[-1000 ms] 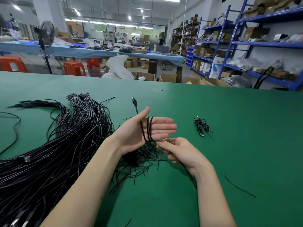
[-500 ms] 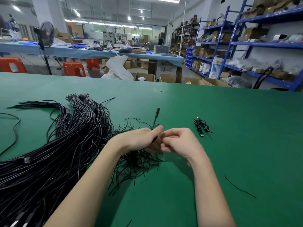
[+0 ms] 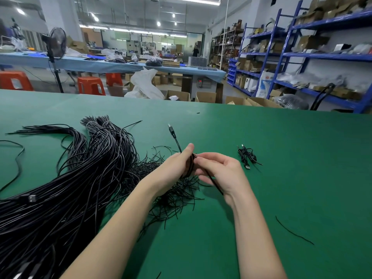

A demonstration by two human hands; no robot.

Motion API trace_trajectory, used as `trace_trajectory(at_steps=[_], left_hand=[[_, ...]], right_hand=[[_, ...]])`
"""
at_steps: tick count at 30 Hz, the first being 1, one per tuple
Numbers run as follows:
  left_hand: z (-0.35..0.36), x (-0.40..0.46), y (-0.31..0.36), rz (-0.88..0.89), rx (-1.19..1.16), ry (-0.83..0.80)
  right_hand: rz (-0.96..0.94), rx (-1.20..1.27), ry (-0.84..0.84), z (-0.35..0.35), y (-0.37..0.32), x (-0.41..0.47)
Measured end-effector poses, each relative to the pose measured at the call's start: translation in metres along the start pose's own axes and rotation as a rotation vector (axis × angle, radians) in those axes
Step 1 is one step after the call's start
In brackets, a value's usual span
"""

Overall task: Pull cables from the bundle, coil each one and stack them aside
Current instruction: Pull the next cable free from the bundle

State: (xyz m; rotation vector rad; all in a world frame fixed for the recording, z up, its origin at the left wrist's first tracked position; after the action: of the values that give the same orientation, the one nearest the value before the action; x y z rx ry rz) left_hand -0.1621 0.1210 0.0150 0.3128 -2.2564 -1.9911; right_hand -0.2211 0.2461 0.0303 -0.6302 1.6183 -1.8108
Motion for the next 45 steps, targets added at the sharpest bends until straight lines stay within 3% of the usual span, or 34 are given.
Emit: trace_trajectory(at_steps=[4, 13, 22, 45], left_hand=[[0.009, 0.004, 0.002, 0.026, -0.332, -0.107], [0.008, -0.006, 0.008, -0.036, -0.307, -0.260], [0.005, -0.002, 0.011, 0.034, -0.432, -0.140], [0.010, -0.002, 0.012, 0.086, -0.568, -0.089]], right_hand=[[-0.087, 0.085, 0.089, -0.005, -0.008, -0.002], [-0.120, 0.104, 0.171, -0.011, -0.015, -0.004], [0.073, -0.043, -0.079, -0.002, -0.008, -0.008], [0.137, -0.324, 0.001, -0.007, 0.014, -0.002]])
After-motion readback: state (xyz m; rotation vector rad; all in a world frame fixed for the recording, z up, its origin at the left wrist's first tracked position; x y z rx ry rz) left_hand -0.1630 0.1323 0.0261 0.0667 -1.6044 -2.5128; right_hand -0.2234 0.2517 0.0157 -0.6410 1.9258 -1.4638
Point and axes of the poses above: each hand's wrist, its own x-axis towards the middle knuckle, its own z-axis out of the palm, y = z × x, the point moved 4 cm from there along x, towards the middle knuckle, and after that the axes turned 10 degrees about -y, right-handed, at the moved point
